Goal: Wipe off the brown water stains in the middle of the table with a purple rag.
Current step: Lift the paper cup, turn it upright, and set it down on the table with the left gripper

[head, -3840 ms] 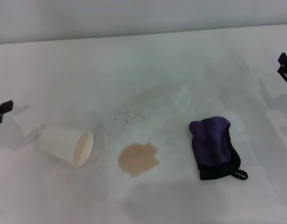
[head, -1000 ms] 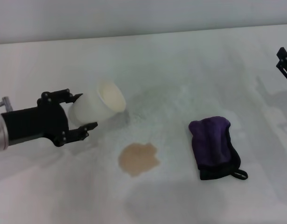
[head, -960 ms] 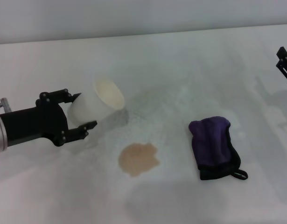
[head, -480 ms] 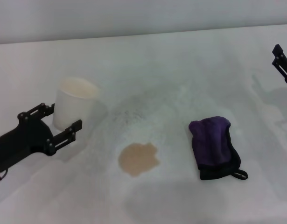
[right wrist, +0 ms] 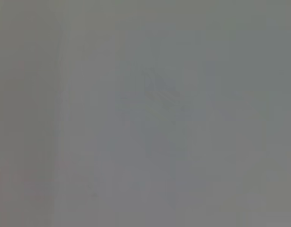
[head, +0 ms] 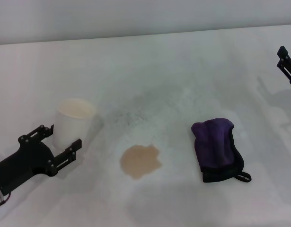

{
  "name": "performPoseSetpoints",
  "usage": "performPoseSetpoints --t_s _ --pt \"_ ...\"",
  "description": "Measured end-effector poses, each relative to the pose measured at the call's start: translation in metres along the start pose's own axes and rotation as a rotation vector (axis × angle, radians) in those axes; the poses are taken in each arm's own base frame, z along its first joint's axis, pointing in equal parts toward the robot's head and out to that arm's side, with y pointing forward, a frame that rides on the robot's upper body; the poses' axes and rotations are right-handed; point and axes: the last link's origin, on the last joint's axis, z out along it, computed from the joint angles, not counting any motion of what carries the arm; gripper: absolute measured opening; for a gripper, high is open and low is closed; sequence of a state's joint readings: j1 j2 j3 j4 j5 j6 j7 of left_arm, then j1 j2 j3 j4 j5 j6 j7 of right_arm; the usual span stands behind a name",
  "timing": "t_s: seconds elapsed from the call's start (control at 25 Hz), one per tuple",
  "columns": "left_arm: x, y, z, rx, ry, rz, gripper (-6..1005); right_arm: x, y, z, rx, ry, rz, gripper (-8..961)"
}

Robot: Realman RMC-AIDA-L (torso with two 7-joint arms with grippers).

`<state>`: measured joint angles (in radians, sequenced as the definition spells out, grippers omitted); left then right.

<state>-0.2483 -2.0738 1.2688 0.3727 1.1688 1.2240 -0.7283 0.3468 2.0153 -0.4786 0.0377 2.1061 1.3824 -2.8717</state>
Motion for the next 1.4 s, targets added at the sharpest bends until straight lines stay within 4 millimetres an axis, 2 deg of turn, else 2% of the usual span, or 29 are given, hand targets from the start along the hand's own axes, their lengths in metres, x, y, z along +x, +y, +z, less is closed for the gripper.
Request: performPoseSetpoints --t_s 0.68,1.28,1.4 --pt "-0.026 0.006 -0.008 0.041 -0.095 -0.063 683 0.005 -0.001 -0.002 0.007 0.032 0.004 873" --pt "-0.028 0.012 -0.013 0.038 -0.082 0.023 694 0.009 -0.002 0.001 0.012 0.063 -0.002 871" --pt "-0.029 0.012 -0.013 0.042 -0.084 0.023 744 0.009 -0.002 0.001 0.012 0.063 -0.002 870"
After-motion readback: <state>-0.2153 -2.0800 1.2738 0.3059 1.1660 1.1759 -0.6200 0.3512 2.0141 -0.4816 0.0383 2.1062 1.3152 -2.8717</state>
